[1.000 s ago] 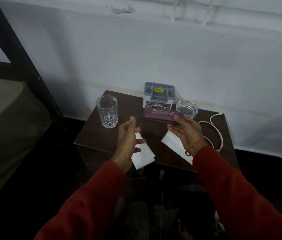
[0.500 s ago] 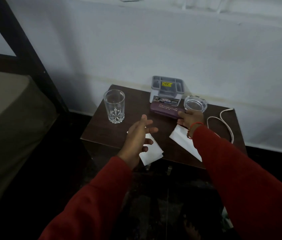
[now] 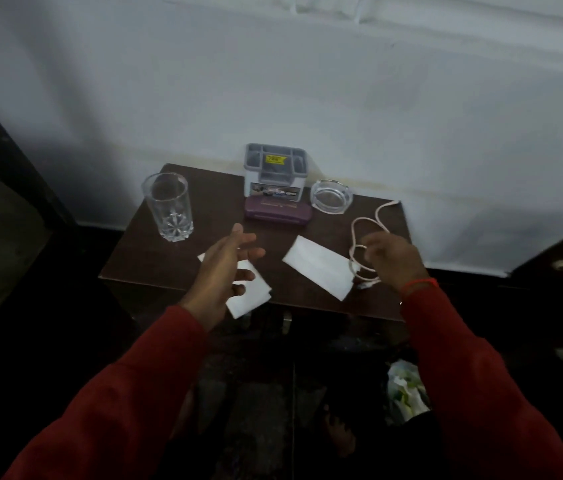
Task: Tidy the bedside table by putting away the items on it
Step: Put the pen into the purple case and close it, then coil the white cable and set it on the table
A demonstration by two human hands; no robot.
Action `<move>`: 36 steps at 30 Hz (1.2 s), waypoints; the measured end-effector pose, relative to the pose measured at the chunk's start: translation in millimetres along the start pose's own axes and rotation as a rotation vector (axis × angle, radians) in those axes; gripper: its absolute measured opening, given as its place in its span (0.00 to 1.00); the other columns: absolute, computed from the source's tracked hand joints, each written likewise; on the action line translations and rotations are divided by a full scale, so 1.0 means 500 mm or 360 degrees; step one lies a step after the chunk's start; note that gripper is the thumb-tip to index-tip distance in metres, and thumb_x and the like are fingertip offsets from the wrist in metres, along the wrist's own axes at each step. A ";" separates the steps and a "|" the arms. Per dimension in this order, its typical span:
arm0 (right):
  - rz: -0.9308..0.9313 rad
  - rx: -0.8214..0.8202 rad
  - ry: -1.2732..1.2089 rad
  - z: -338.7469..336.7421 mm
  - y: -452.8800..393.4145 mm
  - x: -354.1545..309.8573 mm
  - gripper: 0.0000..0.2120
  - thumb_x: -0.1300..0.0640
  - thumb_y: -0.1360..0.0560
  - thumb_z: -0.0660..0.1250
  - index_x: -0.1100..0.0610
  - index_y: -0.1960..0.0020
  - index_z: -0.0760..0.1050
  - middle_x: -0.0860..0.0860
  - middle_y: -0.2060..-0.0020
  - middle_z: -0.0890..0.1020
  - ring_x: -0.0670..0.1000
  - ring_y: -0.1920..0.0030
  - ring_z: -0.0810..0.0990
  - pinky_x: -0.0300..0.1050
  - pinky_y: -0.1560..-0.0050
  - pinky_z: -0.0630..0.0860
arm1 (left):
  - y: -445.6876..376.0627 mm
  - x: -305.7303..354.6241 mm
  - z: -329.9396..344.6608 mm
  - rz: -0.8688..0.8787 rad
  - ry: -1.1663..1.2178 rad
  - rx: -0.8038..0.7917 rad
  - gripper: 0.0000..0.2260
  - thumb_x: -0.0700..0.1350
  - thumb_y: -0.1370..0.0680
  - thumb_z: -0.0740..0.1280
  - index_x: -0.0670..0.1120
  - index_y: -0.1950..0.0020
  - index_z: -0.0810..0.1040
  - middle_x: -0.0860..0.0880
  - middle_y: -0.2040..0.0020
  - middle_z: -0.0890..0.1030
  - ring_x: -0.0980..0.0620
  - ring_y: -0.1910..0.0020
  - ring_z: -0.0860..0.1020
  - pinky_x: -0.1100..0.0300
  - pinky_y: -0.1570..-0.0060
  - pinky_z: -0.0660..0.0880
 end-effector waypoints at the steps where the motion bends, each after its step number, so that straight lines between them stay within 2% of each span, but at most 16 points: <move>1: -0.0054 -0.0110 0.0185 0.007 0.007 0.010 0.13 0.63 0.27 0.70 0.56 0.43 0.83 0.58 0.44 0.84 0.59 0.42 0.81 0.45 0.39 0.72 | -0.002 -0.002 0.005 -0.0001 -0.0005 -0.0007 0.21 0.63 0.18 0.58 0.51 0.38 0.80 0.52 0.50 0.86 0.53 0.67 0.74 0.60 0.68 0.65; 4: 0.0036 -0.0366 0.0511 0.032 0.017 0.042 0.22 0.53 0.29 0.74 0.45 0.36 0.76 0.56 0.37 0.76 0.62 0.36 0.73 0.54 0.30 0.67 | -0.004 -0.008 0.025 0.0023 -0.0020 -0.0041 0.21 0.63 0.17 0.58 0.50 0.39 0.81 0.52 0.49 0.86 0.53 0.67 0.74 0.61 0.70 0.65; 8: 0.0095 -0.0468 0.0684 0.044 0.014 0.072 0.32 0.48 0.30 0.75 0.37 0.30 0.67 0.49 0.29 0.68 0.63 0.31 0.63 0.59 0.27 0.58 | -0.004 -0.016 0.052 0.0029 -0.0065 -0.0072 0.20 0.61 0.17 0.57 0.50 0.39 0.81 0.52 0.52 0.87 0.54 0.68 0.73 0.62 0.72 0.65; 11: 0.0171 -0.0498 0.0630 0.040 -0.001 0.100 0.30 0.46 0.31 0.75 0.37 0.32 0.70 0.48 0.30 0.70 0.63 0.30 0.62 0.60 0.27 0.57 | -0.006 -0.019 0.070 0.0023 -0.0102 -0.0089 0.19 0.61 0.17 0.57 0.51 0.40 0.81 0.50 0.49 0.86 0.53 0.67 0.72 0.62 0.72 0.64; 13: 0.0211 -0.0495 0.0611 0.037 -0.006 0.109 0.23 0.45 0.31 0.75 0.38 0.38 0.75 0.47 0.34 0.75 0.62 0.30 0.64 0.60 0.29 0.59 | -0.008 -0.021 0.078 0.0019 -0.0113 -0.0097 0.19 0.61 0.17 0.58 0.51 0.40 0.81 0.50 0.49 0.86 0.53 0.67 0.72 0.62 0.73 0.63; 16: 0.0205 -0.0232 0.0473 0.009 -0.019 0.106 0.08 0.48 0.30 0.75 0.41 0.53 0.80 0.49 0.45 0.82 0.60 0.35 0.69 0.57 0.34 0.64 | -0.011 -0.019 0.083 0.0038 -0.0113 -0.0085 0.19 0.61 0.17 0.58 0.51 0.41 0.81 0.51 0.50 0.86 0.54 0.69 0.72 0.63 0.73 0.63; 18: 0.0143 0.0085 0.0227 -0.027 -0.026 0.093 0.06 0.50 0.30 0.75 0.44 0.57 0.79 0.47 0.53 0.82 0.60 0.39 0.72 0.54 0.40 0.64 | -0.011 -0.016 0.084 0.0068 -0.0106 -0.0066 0.18 0.61 0.17 0.59 0.52 0.41 0.81 0.51 0.51 0.87 0.54 0.69 0.72 0.62 0.73 0.63; 20: 0.0045 0.0414 0.0060 -0.073 -0.024 0.072 0.05 0.50 0.30 0.74 0.46 0.58 0.78 0.45 0.57 0.79 0.59 0.43 0.74 0.52 0.45 0.64 | -0.008 -0.009 0.086 0.0119 -0.0094 -0.0041 0.17 0.61 0.17 0.60 0.52 0.42 0.82 0.52 0.53 0.86 0.55 0.69 0.71 0.63 0.73 0.63; 22: -0.0101 0.0691 -0.0044 -0.118 -0.007 0.043 0.04 0.51 0.28 0.72 0.48 0.56 0.78 0.46 0.57 0.81 0.59 0.45 0.76 0.53 0.45 0.68 | -0.001 0.000 0.089 0.0197 -0.0097 -0.0027 0.16 0.60 0.18 0.61 0.52 0.43 0.82 0.53 0.54 0.86 0.55 0.70 0.71 0.64 0.75 0.62; 25: -0.0411 0.0895 -0.0372 -0.173 0.043 -0.026 0.02 0.57 0.26 0.70 0.53 0.56 0.77 0.48 0.58 0.82 0.54 0.51 0.80 0.57 0.44 0.75 | 0.014 0.011 0.097 0.0346 -0.0151 -0.0014 0.14 0.57 0.17 0.62 0.51 0.43 0.82 0.53 0.56 0.85 0.57 0.73 0.71 0.66 0.77 0.62; 27: -0.0566 0.0949 -0.0780 -0.222 0.083 -0.085 0.04 0.61 0.26 0.71 0.54 0.56 0.77 0.48 0.60 0.82 0.50 0.57 0.82 0.54 0.48 0.79 | 0.026 0.022 0.104 0.0489 -0.0211 -0.0017 0.12 0.54 0.16 0.62 0.51 0.44 0.82 0.53 0.57 0.85 0.59 0.72 0.72 0.68 0.76 0.64; 30: -0.0624 0.0886 -0.1433 -0.308 0.131 -0.163 0.06 0.62 0.26 0.72 0.55 0.54 0.76 0.55 0.59 0.85 0.58 0.65 0.85 0.53 0.61 0.82 | 0.068 0.058 0.114 0.0796 -0.0246 -0.0063 0.08 0.48 0.16 0.63 0.50 0.44 0.82 0.52 0.54 0.85 0.59 0.64 0.78 0.69 0.66 0.72; 32: -0.0611 0.0652 -0.1604 -0.341 0.163 -0.204 0.07 0.60 0.26 0.72 0.58 0.51 0.75 0.57 0.56 0.87 0.58 0.71 0.83 0.48 0.70 0.80 | 0.109 0.091 0.110 0.1019 -0.0219 -0.0059 0.07 0.48 0.16 0.65 0.52 0.42 0.82 0.54 0.48 0.85 0.56 0.51 0.82 0.62 0.51 0.77; 34: -0.0578 0.0419 -0.1685 -0.341 0.198 -0.236 0.08 0.61 0.24 0.71 0.61 0.48 0.74 0.57 0.53 0.87 0.55 0.76 0.79 0.43 0.76 0.75 | 0.157 0.129 0.108 0.1167 -0.0177 -0.0046 0.08 0.52 0.17 0.65 0.55 0.39 0.81 0.56 0.42 0.84 0.56 0.41 0.81 0.58 0.41 0.76; 36: -0.0529 0.0277 -0.1680 -0.327 0.233 -0.266 0.08 0.62 0.23 0.70 0.64 0.47 0.74 0.56 0.53 0.87 0.53 0.78 0.77 0.40 0.78 0.70 | 0.210 0.163 0.121 0.1195 -0.0116 -0.0147 0.15 0.60 0.20 0.65 0.58 0.35 0.79 0.58 0.37 0.82 0.60 0.36 0.79 0.65 0.41 0.74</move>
Point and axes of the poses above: each hand's wrist, its own y-axis away from the middle knuckle, its own z-axis out of the palm, x = y × z, the point moved 6 cm from there along -y, towards the middle knuckle
